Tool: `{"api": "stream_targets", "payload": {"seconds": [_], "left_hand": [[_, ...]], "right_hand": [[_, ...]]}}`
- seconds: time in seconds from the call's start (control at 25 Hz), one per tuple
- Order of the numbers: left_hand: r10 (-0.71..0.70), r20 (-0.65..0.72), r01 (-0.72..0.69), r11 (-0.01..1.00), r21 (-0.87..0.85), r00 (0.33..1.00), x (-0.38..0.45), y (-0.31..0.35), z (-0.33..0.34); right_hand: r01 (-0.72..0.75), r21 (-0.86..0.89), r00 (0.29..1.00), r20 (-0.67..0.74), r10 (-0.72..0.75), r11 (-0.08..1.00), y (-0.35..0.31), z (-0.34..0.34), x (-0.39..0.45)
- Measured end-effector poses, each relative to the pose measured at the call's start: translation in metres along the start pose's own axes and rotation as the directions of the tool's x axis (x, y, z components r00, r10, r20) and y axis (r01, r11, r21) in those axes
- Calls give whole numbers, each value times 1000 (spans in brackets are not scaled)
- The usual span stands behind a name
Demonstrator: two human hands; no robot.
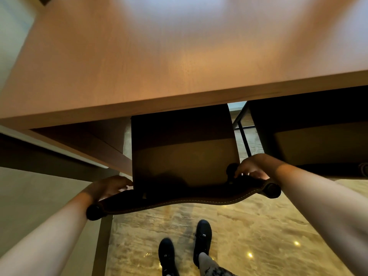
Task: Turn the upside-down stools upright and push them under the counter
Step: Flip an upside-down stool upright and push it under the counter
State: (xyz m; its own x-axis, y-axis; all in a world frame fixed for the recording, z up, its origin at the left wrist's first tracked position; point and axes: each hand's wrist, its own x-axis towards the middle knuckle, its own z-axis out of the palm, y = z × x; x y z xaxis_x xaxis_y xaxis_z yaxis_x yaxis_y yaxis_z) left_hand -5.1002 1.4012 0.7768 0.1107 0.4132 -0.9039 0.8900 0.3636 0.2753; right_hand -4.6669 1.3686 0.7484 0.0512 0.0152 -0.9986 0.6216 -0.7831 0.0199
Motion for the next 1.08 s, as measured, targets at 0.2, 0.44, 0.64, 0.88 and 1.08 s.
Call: {"api": "stream_targets", "payload": {"seconds": [0.2, 0.44, 0.64, 0.88, 1.08], "left_hand": [[76, -82, -84, 992, -98, 994, -28, 48, -11], [470, -87, -468, 883, 36, 879, -84, 95, 28], [883, -349, -632, 469, 617, 314, -114, 68, 84], [888, -342, -378, 443, 813, 306, -107, 26, 103], [779, -378, -470, 611, 637, 501, -107, 30, 94]], "right_hand": [[329, -261, 913, -157, -376, 908, -20, 11, -84], [802, -307, 411, -342, -845, 513, 10, 98, -163], [466, -801, 89, -381, -920, 376, 40, 152, -149], [212, -900, 183, -346, -920, 380, 35, 157, -127], [334, -831, 400, -303, -865, 445, 28, 146, -136]]}}
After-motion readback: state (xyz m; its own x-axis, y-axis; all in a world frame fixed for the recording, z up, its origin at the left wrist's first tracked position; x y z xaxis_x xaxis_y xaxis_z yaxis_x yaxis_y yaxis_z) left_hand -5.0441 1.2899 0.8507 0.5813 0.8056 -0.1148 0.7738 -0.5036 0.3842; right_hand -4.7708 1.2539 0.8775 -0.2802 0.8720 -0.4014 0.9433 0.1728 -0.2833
